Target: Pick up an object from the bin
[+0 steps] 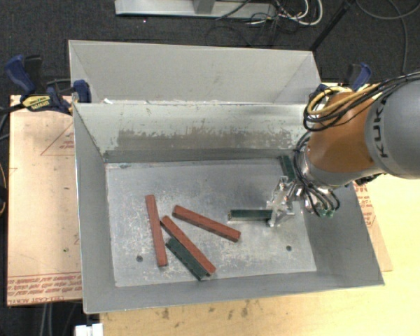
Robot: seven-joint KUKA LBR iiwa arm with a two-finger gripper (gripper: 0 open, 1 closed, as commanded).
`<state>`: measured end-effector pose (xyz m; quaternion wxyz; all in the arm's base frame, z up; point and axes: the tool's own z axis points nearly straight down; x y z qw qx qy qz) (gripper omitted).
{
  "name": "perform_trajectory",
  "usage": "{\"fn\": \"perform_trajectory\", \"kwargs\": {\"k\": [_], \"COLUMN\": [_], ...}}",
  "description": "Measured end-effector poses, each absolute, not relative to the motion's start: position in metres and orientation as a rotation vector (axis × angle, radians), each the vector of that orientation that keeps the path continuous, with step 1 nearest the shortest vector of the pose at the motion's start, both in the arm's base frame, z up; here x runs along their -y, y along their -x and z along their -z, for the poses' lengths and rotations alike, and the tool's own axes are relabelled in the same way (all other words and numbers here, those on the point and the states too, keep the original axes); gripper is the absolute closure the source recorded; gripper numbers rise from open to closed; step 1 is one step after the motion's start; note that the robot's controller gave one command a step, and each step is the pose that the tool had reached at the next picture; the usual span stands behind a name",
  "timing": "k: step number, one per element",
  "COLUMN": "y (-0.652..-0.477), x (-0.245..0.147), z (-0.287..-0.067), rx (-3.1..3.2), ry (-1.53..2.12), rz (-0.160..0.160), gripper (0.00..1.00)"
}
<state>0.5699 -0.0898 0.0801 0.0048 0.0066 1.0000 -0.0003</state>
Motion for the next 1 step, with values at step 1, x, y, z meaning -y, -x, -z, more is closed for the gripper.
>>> {"fn": "perform_trajectory", "kwargs": {"k": [1], "y": [-0.5462], "x": [0.0838], "z": [-0.2426], "rx": [-3.133], "ry": [-0.128], "rz": [0.0], "gripper": [1.0]}}
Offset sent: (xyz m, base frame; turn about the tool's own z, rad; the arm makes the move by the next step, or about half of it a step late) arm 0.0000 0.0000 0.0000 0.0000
